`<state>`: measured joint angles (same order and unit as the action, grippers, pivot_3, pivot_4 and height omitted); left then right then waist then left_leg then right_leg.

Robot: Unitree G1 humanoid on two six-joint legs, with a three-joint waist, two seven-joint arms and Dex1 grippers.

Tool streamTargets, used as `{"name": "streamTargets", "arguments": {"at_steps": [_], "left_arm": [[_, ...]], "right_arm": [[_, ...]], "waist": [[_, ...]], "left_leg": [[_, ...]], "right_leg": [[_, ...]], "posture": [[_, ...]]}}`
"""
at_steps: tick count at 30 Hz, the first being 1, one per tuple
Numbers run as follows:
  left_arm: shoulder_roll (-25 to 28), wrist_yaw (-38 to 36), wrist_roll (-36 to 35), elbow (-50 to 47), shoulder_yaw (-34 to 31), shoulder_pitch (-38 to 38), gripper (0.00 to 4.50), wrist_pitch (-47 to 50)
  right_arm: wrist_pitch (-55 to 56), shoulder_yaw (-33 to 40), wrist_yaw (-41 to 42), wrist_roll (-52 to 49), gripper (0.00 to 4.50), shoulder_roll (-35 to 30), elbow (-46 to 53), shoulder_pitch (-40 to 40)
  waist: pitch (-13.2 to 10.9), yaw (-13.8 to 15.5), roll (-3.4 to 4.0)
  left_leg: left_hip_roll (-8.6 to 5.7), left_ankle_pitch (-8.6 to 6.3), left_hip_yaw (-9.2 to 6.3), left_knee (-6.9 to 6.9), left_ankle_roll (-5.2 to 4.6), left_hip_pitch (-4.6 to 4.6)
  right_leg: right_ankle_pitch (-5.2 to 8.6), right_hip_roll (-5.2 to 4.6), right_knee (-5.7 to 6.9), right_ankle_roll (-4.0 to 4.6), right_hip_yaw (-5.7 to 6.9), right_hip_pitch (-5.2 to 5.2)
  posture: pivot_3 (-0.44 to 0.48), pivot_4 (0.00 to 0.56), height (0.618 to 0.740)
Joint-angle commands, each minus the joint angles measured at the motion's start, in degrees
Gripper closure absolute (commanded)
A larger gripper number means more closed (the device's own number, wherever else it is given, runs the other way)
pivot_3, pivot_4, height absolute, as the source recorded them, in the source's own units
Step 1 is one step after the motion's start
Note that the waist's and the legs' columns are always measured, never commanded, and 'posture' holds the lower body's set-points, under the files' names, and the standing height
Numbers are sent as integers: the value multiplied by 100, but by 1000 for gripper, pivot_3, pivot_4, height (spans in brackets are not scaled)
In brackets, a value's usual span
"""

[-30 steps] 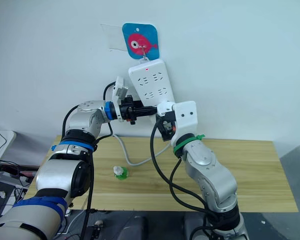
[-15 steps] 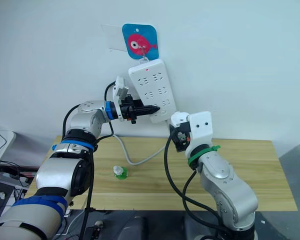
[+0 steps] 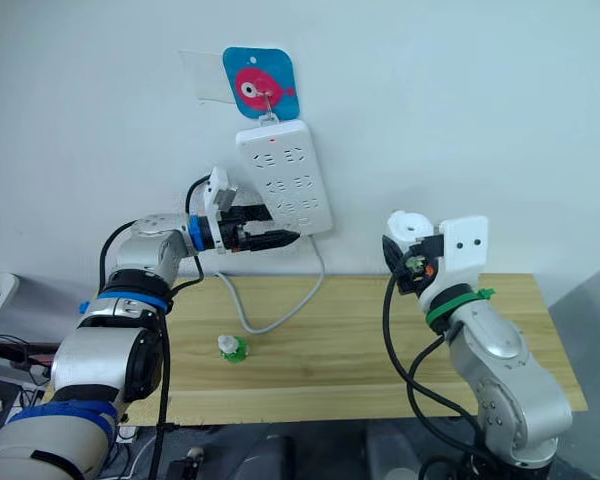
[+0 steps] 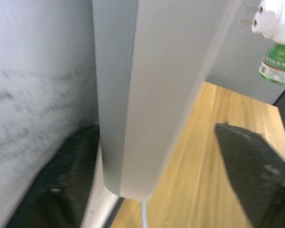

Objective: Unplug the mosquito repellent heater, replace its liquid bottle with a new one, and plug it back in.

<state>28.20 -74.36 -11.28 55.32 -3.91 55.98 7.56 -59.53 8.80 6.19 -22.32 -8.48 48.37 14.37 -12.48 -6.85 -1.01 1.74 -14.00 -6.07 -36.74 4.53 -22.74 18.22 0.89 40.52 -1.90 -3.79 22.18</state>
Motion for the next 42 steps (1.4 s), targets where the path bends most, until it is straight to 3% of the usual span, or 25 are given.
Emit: {"name": "streamTargets", "arguments": {"at_steps": [1,6,8,12,17,23,30,42], "left_arm": [[484,144,-226,-996,-262,-686,26,588],[931,0,-1063,-4543,-293,-3099,26,1890],[868,127,-1327,-5880,-265,-3835,26,1801],[103,840,-1571,-6947,143,-3758,26,1762],[-709,1406,-1251,-6587,599,-3233,26,1161],[-1052,1439,-1028,-5816,889,-2869,26,413],[-1564,1547,-800,-5190,1206,-2471,26,-318],[-1839,1289,-695,-3928,1268,-1811,26,-927]], "right_arm": [[362,496,146,-396,1495,90,-109,136],[299,1204,-104,-1097,1495,524,-384,334],[156,1696,-508,-1735,1495,1002,-503,421],[233,2467,-1710,-3560,1495,1822,-750,426],[722,2353,-2810,-5271,1495,1582,-845,170],[1461,1791,-3541,-6223,1495,1196,-680,-78],[2312,1030,-3878,-6574,1495,959,-560,-131],[3112,463,-3804,-6649,1495,393,-647,-266]], "waist": [[-4,-42,3],[-7,20,7],[-11,139,11],[-29,507,39],[-32,469,45],[-33,256,47],[-32,184,46],[-32,187,46]], "left_leg": [[1,0,3,4,0,-3],[7,3,3,45,8,-12],[27,13,-1,78,26,-19],[46,14,-24,79,28,-49],[-25,17,18,69,31,-20],[-14,16,29,76,30,-19],[-9,16,26,75,29,-20],[-13,16,27,73,30,-23]], "right_leg": [[1,2,10,2,-6,12],[11,-12,13,50,-5,33],[16,-35,-14,59,-14,36],[16,-47,-39,62,24,43],[-7,-63,-63,21,3,4],[-7,-34,-60,21,-8,16],[-5,-24,-57,24,-7,16],[-5,-24,-58,24,-6,16]], "posture": [[-52,203,740],[-24,208,740],[-10,211,740],[3,211,740],[-23,204,740],[-43,199,740],[-58,191,740],[-72,175,740]]}}
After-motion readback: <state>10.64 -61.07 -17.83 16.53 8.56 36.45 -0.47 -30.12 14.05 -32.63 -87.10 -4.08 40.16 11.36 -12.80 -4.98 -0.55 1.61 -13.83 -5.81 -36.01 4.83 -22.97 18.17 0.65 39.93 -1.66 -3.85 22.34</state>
